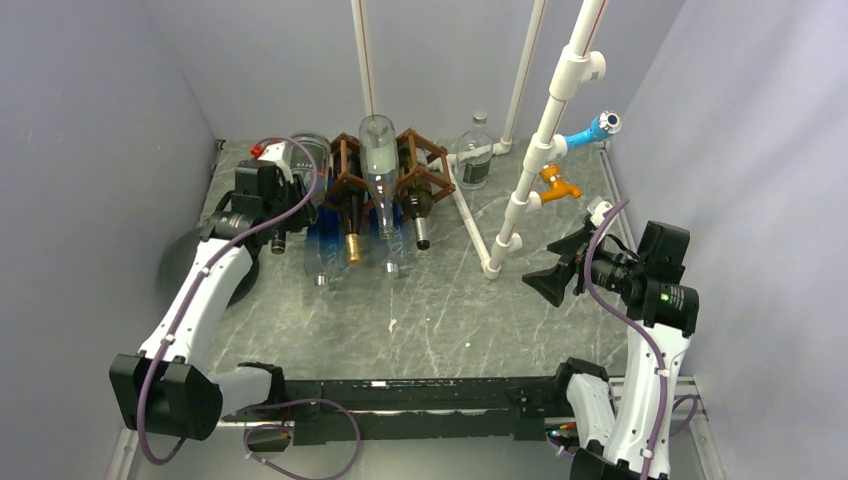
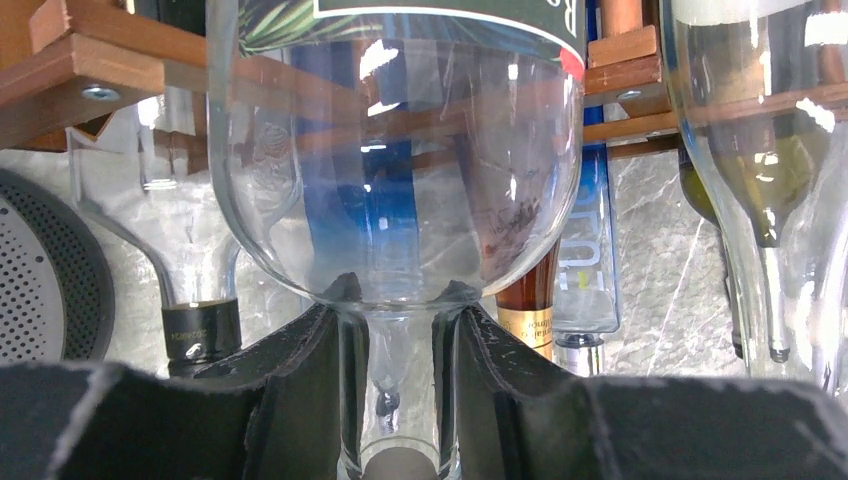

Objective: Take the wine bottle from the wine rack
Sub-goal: Pick up the wine bottle from the wine rack.

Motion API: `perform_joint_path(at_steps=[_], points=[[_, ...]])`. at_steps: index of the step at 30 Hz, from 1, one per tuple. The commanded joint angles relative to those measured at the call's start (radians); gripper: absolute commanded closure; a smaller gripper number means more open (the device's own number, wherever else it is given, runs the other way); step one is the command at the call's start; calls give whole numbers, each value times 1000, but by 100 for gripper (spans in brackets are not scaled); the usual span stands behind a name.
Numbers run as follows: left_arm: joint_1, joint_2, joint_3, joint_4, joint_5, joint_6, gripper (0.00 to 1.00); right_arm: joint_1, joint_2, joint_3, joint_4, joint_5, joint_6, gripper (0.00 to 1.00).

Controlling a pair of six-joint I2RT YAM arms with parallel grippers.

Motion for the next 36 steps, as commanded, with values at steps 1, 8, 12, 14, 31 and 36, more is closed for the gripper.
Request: perform_joint_path(at_steps=[1, 8, 12, 14, 31, 36], points=[[6, -121, 31, 238, -20, 16, 100, 1, 2, -2, 31, -33, -15, 0], [6, -173, 35, 237, -20, 15, 100, 0, 3, -3, 31, -36, -18, 0], [7, -201, 26, 228, -1, 3, 100, 1, 3, -3, 31, -38, -21, 0], [7, -219, 20, 221, 15, -6, 100, 2, 4, -3, 29, -38, -23, 0], [6, -406, 18, 142, 299, -124, 100, -1, 11, 7, 16, -40, -36, 0], [5, -455, 19, 131, 374, -151, 100, 0, 13, 9, 18, -41, -32, 0]])
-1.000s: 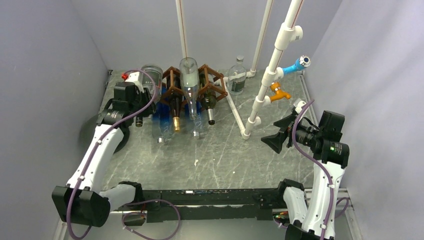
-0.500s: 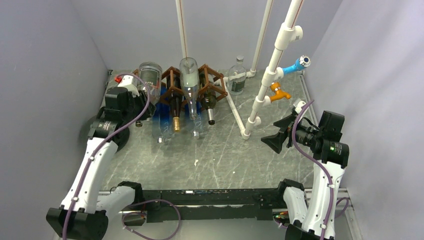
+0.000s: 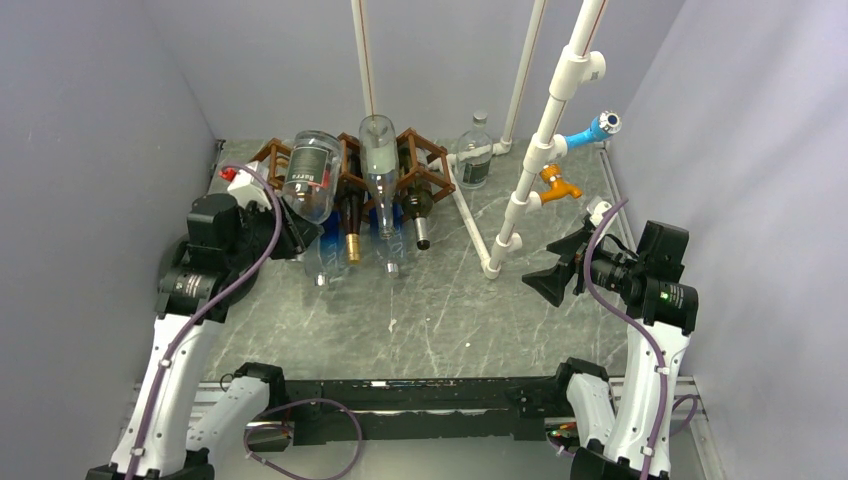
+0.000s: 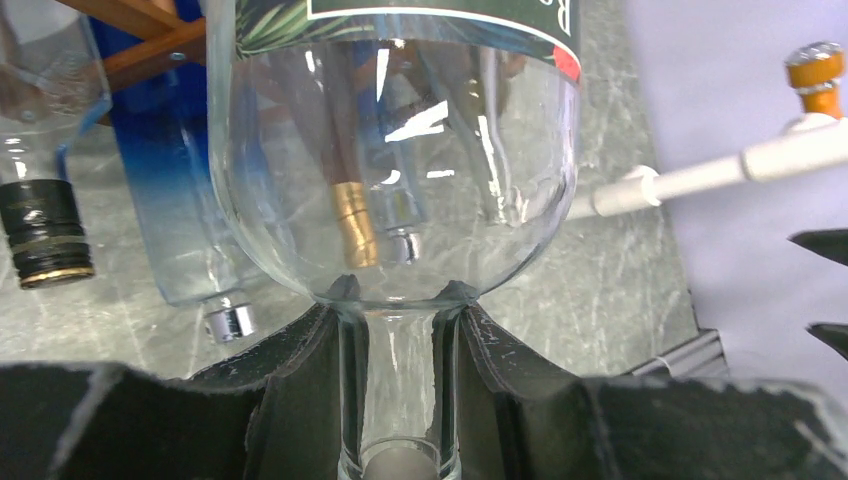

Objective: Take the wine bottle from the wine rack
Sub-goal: Pick up the wine bottle from the wine rack.

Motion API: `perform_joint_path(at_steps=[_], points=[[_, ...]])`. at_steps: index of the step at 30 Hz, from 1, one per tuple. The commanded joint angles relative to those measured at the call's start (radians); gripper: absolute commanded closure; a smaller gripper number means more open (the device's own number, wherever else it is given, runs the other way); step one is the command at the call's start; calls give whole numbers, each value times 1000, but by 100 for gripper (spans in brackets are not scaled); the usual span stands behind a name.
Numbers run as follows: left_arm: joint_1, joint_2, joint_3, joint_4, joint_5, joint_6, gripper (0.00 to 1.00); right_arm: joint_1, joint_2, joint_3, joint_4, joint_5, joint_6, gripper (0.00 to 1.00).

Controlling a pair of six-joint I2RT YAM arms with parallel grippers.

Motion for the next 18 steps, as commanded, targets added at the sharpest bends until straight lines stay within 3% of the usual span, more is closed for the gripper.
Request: perform_joint_path(at_steps=[1, 10, 18], points=[[-1, -93, 55, 253, 137, -36, 100, 0, 6, 15, 18, -36, -20, 0], [-67, -134, 47, 282, 218, -116, 100, 0, 3, 23, 8, -34, -19, 0], [-239, -127, 37, 318, 176, -169, 100, 1, -6, 32, -13, -28, -32, 0]])
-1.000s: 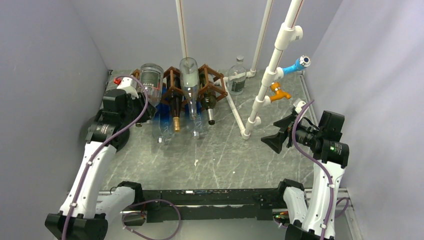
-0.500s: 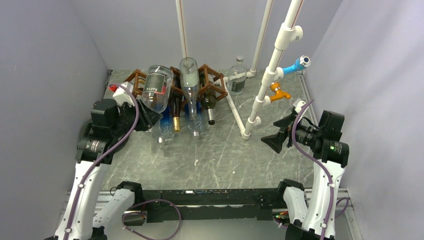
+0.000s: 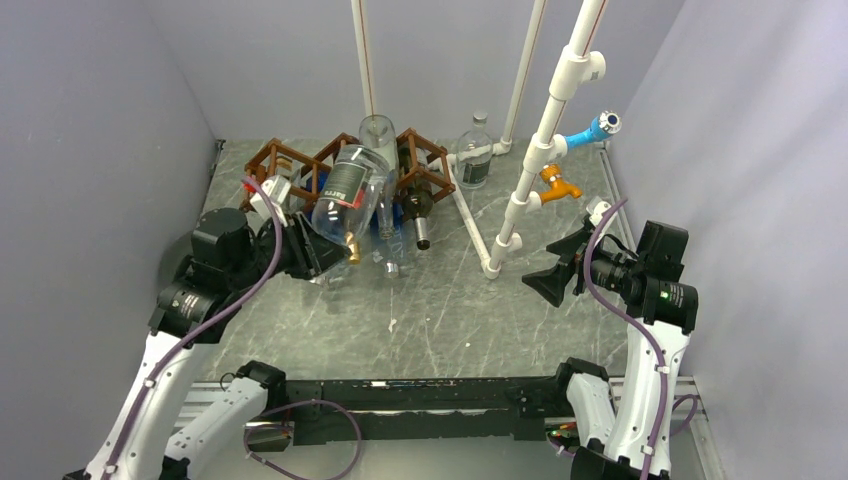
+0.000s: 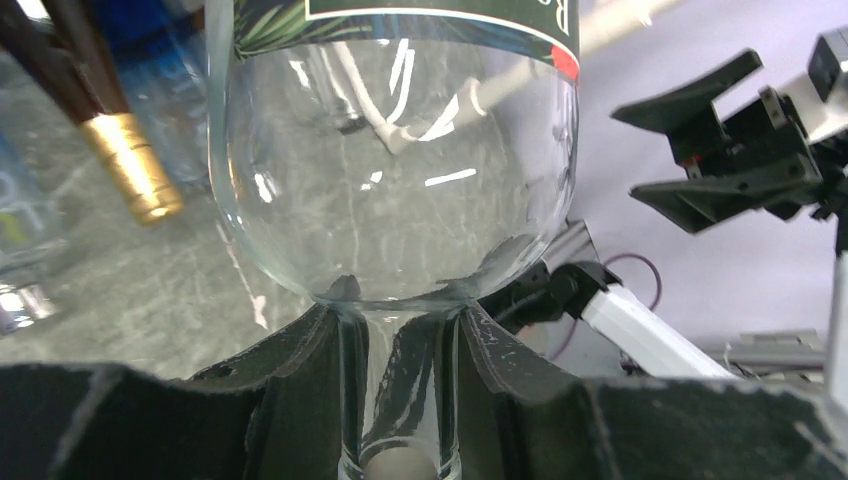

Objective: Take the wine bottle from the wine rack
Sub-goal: Pick up the wine bottle from the wine rack, then place the wine bottle at the corner of the board.

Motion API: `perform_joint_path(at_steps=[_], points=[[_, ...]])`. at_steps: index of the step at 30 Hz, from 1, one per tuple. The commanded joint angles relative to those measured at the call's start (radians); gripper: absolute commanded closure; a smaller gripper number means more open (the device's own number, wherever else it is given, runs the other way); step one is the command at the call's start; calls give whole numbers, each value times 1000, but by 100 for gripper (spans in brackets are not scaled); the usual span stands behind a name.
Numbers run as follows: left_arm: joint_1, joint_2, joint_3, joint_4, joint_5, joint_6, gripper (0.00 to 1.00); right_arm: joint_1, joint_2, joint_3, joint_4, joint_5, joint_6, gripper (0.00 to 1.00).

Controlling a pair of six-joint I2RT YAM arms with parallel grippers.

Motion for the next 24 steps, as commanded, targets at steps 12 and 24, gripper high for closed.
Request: perform_joint_path(at_steps=[12, 24], points=[[-298, -15, 18, 311, -82, -51, 100, 0, -12, 55, -20, -26, -45, 0], [-524, 97, 33, 286, -161, -58, 100, 1, -29, 41, -41, -17, -84, 0]])
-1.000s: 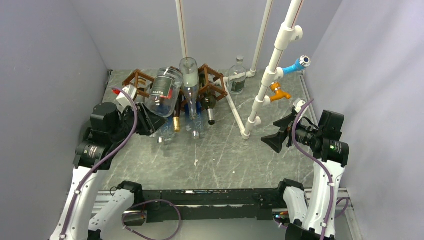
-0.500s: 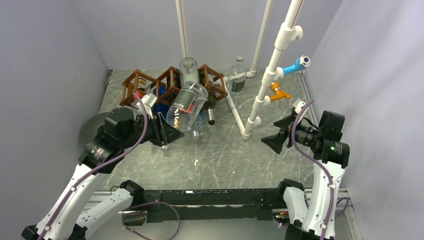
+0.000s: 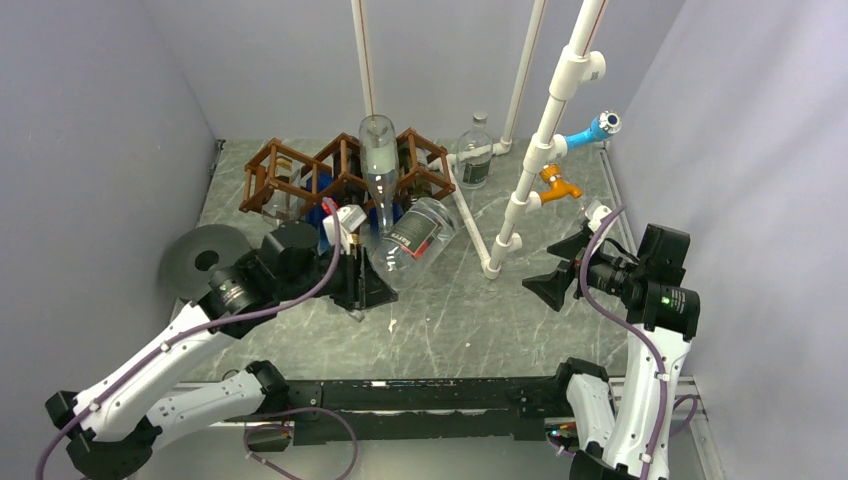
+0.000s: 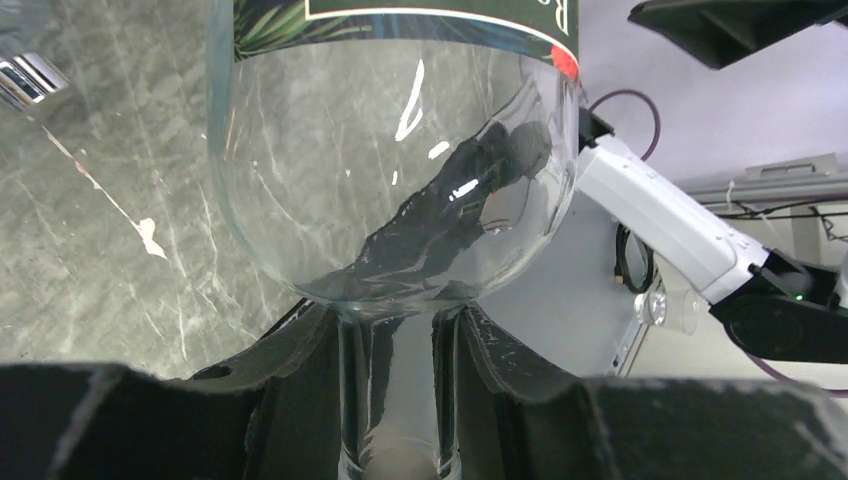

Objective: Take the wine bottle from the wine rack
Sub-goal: Place the wine bottle at the corner of the board.

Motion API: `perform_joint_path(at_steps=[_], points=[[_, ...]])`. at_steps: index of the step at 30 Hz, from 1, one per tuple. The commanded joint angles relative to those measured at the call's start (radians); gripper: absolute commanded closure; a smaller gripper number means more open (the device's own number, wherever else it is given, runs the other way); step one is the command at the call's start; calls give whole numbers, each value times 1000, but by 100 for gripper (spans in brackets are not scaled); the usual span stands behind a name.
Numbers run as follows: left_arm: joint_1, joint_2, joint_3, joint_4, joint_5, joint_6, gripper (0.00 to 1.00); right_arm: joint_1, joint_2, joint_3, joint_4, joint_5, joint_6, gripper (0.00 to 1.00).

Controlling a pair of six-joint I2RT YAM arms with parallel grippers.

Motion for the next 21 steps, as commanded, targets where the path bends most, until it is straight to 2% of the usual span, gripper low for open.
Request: perform_joint_path(at_steps=[1, 9, 21], points=[[-66, 1, 68, 263, -29, 13, 100, 0, -7, 26, -7, -17, -41, 0], [-163, 88, 97, 222, -51, -7, 100, 2, -3, 25, -16, -17, -66, 0], [-225, 178, 85, 178, -42, -68, 100, 5, 21, -2, -34, -3, -134, 0]])
